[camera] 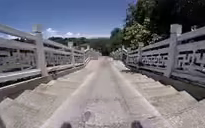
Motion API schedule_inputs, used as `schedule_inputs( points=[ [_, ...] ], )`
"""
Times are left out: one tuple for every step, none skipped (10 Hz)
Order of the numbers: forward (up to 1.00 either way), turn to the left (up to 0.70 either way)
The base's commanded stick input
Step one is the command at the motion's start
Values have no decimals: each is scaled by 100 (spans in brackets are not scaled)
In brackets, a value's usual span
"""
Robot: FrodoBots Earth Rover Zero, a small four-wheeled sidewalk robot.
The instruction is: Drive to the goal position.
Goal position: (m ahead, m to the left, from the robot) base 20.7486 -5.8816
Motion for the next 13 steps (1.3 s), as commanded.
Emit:
schedule_inputs(
  points=[
    [45,0],
    [45,0],
    [45,0],
    [45,0],
    [45,0],
    [45,0],
    [45,0],
    [45,0],
    [45,0],
    [45,0],
    [45,0],
    [45,0],
    [45,0]
  ],
)
